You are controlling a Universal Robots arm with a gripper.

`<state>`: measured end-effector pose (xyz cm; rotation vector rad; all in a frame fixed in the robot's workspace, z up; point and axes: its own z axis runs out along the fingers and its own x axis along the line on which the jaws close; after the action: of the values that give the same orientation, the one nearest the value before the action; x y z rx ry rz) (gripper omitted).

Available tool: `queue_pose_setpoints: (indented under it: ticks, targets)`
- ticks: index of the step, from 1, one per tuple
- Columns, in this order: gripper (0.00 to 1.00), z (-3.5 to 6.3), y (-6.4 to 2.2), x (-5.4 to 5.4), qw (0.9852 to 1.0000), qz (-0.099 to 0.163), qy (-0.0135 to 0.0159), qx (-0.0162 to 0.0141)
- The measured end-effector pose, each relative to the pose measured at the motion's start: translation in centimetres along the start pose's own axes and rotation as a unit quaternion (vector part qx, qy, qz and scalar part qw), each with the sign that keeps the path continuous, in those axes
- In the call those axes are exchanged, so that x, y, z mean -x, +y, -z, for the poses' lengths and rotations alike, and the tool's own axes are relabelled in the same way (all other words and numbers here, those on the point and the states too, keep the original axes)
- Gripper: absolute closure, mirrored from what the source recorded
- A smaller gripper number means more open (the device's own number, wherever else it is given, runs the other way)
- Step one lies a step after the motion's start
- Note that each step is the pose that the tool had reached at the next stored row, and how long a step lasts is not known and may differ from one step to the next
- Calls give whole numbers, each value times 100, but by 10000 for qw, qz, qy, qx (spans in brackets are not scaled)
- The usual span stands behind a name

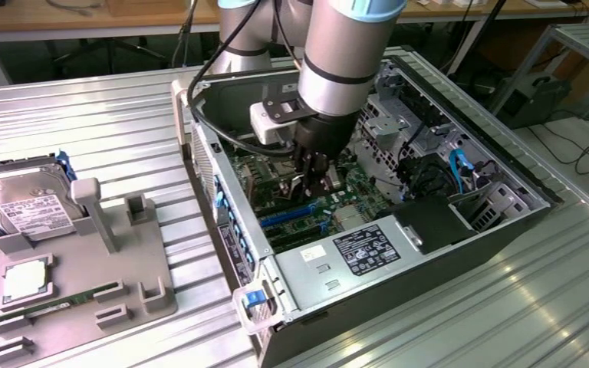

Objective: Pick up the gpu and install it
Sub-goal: 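Insert the gpu into the slot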

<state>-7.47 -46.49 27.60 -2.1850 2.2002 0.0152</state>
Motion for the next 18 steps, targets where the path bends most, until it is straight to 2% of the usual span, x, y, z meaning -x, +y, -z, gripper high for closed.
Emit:
queue_pose_setpoints:
  ticks: [10, 18]
  targets:
    - [71, -99, 53, -5, 10000, 5, -1, 0]
    - [71, -119, 61, -6, 10000, 9, -3, -7]
